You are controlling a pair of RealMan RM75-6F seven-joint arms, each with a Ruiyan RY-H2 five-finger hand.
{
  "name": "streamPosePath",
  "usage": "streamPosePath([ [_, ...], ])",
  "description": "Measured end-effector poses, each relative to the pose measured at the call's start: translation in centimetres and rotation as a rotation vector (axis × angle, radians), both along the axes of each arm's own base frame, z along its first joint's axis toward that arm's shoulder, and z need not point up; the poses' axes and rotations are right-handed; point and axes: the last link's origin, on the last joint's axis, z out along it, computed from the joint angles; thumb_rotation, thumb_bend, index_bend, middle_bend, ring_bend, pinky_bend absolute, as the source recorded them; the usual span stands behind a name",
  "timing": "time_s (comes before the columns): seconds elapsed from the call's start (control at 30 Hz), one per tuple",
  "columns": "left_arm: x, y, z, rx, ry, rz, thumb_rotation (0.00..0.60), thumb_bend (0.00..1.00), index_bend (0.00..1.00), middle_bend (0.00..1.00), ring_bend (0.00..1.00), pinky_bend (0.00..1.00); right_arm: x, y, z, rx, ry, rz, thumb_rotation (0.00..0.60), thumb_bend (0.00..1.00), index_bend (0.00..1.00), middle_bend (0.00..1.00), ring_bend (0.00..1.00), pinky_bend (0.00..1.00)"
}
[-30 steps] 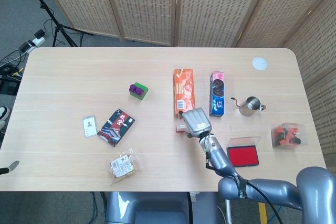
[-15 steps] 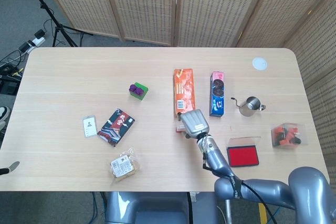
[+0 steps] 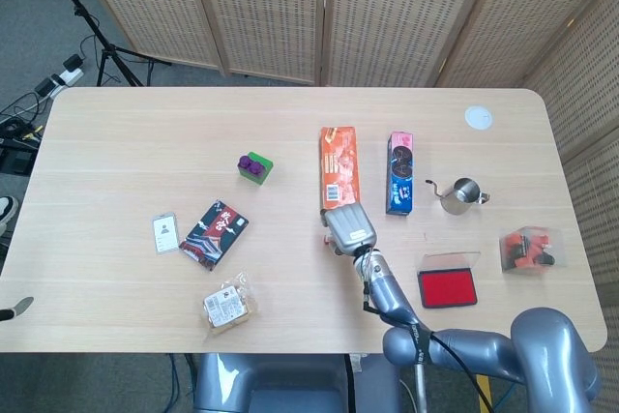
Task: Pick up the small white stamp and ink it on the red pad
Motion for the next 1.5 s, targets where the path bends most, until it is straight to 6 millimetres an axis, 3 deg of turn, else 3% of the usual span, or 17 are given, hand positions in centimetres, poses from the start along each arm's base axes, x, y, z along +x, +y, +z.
streamPosePath([
  [0.6,-0.2,0.1,0.2,-0.001,-0.009,0.003,0.6,0.0,0.0,0.0,0.0,0.0,0.2,0.0,-0.8,0.013,0.024,-0.012,0.6,0.41,0.46,0.9,0.98,1.0],
  [1.07,-0.2,0.1,0.2,-0.001,-0.009,0.004,0.6,0.0,0.0,0.0,0.0,0.0,-0.1,-0.1,-0.9,0.015,0.046,-0.011,0.6,0.49,0.54,0.91,0.98,1.0],
  [1.3,-0.2,0.1,0.2,-0.007,-0.005,0.004,0.6,0.0,0.0,0.0,0.0,0.0,0.2,0.0,0.1,0.001,0.034,0.014,0.6,0.49,0.54,0.91,0.98,1.0],
  [1.5,-0.1,0.0,0.0,-0.013,-0.001,-0.002,0.6,0.0,0.0,0.0,0.0,0.0,1.1,0.7,2.5,-0.026,0.018,0.091,0.6,0.49,0.54,0.91,0.98,1.0],
])
